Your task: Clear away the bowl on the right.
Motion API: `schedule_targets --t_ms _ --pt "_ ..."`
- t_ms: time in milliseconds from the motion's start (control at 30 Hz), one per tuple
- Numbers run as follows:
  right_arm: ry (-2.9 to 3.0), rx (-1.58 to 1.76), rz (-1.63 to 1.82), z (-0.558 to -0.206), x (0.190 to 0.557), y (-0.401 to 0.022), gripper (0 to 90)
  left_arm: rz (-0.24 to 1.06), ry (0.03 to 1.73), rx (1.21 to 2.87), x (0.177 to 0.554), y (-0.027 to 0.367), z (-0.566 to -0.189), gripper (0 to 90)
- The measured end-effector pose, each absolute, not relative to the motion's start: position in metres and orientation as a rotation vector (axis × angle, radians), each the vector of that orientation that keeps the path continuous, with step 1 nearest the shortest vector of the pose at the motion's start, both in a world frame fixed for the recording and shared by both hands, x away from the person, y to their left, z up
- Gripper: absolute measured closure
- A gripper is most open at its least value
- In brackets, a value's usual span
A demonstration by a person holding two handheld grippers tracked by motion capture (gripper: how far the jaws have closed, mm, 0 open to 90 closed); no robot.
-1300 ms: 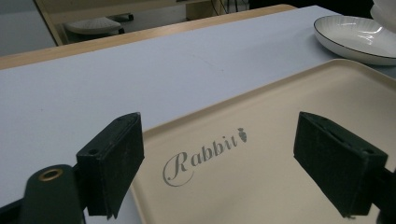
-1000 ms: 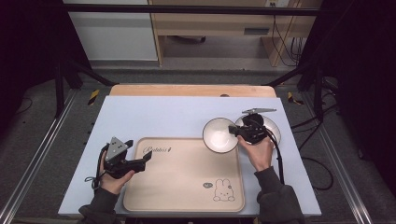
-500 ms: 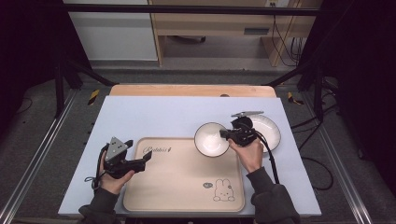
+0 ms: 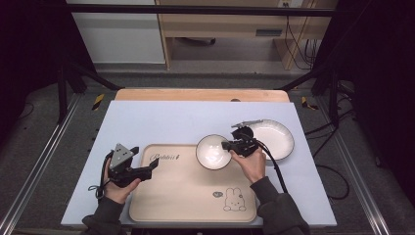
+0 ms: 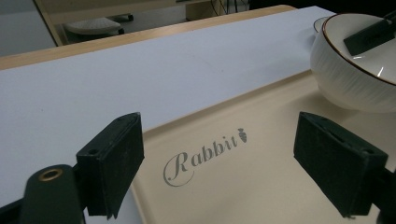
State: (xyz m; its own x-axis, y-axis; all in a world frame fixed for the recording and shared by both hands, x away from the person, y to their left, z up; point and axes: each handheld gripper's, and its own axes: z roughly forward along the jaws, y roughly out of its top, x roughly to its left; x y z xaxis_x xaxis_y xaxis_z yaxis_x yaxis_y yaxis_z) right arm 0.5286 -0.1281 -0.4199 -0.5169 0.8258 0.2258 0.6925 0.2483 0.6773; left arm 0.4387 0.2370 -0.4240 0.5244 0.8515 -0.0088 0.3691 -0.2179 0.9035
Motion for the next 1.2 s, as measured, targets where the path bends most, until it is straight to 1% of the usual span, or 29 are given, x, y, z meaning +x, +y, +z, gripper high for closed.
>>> schedule_targets --t_ms 500,1200 --pt "2.405 1.443 1.086 -0.441 0.534 -0.111 82.2 0.630 1.015 1.806 0.439 0.237 -0.424 15.7" --pt "2.414 1.450 1.066 -0.448 0.539 -0.113 82.4 0.630 1.016 1.813 0.439 0.236 -0.426 15.8"
